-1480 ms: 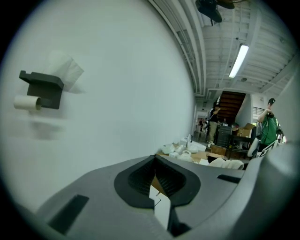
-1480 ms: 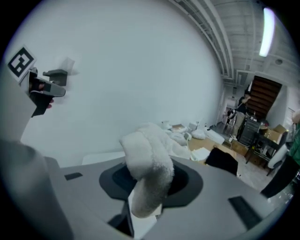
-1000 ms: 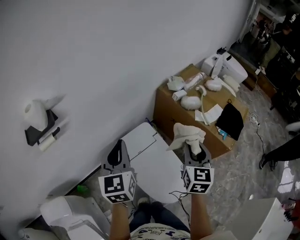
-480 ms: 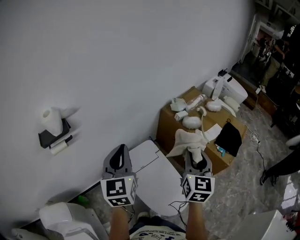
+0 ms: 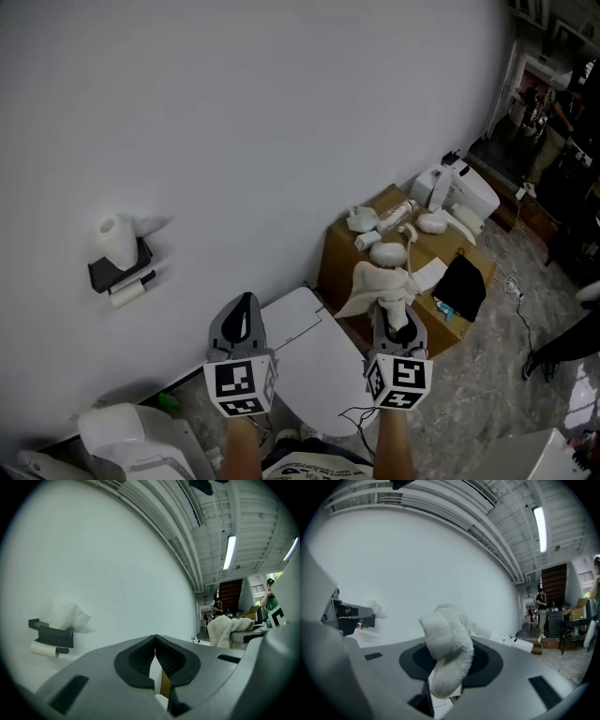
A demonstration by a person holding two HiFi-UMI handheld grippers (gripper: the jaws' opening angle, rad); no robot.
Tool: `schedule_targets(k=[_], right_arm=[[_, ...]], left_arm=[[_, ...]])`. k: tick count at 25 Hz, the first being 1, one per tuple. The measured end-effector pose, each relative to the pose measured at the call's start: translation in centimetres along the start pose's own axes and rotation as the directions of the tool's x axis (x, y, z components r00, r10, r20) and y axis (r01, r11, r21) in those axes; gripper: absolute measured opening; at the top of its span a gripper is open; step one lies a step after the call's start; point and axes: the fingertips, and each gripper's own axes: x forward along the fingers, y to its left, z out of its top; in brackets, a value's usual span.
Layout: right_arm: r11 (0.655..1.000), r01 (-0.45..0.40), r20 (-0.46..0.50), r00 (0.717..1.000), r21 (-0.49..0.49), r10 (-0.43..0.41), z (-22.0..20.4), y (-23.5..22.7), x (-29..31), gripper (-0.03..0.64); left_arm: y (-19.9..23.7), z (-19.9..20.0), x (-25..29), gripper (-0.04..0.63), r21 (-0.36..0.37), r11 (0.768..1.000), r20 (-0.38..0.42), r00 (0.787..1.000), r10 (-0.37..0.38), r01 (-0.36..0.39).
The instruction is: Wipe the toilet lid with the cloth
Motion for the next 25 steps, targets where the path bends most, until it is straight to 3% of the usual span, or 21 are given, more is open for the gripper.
schedule_targets(k=[25], right_arm=[[1.0, -0.019, 0.037, 0.999, -0.003, 0.019, 1.4, 0.0, -1.5, 0.123]], left_arm=[[-0.4, 0.8, -1.7, 0.008, 0.014, 1.0, 0.019, 1.0, 0.013, -0.013]])
